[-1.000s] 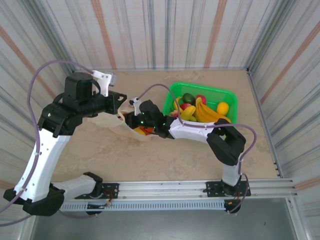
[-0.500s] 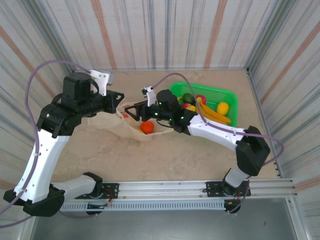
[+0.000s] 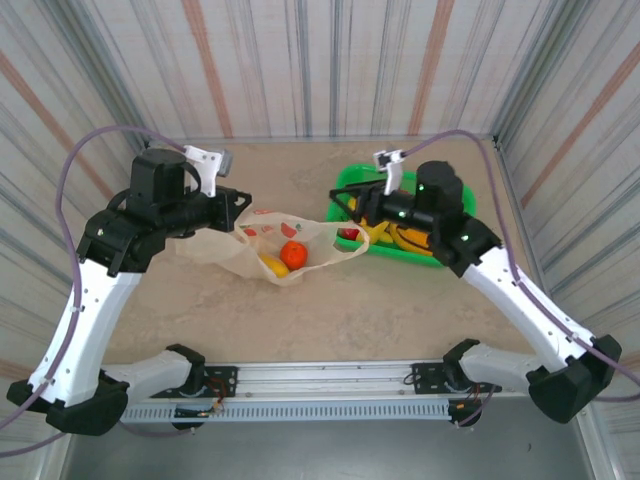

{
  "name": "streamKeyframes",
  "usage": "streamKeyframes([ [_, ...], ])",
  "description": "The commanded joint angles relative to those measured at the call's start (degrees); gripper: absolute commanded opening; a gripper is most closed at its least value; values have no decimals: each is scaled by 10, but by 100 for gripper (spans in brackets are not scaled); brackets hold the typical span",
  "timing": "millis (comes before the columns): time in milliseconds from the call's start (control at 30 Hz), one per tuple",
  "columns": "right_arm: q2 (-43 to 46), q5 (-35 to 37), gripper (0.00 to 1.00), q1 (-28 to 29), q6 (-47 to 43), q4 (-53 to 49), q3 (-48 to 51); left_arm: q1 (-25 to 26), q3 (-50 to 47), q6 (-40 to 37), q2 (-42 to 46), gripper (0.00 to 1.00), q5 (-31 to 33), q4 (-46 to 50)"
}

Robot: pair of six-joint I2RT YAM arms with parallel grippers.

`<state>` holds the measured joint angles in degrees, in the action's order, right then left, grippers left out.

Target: Place the fake fruits into the plastic bag and tie a complex knot

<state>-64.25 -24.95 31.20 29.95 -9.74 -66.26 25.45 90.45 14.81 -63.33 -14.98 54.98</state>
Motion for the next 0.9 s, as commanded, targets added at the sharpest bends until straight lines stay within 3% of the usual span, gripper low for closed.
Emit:
streamKeyframes([
  [0, -16, 25, 63, -90, 38, -143, -19, -2, 2, 1, 5, 0, -10, -11],
  [100, -50, 109, 63, -125, 70, -239, -47, 0, 3, 1, 4, 0, -11, -10],
  [233, -115, 153, 63, -130, 137, -294, -62, 4, 5, -1, 0, 0, -11, -8],
  [500, -222, 150, 67, -128, 208, -243, -50, 9, 18, -3, -9, 0, -7, -2],
  [867, -350, 151, 72, -128, 217, -184, -60, 11, 22, -5, -12, 0, -8, 1],
])
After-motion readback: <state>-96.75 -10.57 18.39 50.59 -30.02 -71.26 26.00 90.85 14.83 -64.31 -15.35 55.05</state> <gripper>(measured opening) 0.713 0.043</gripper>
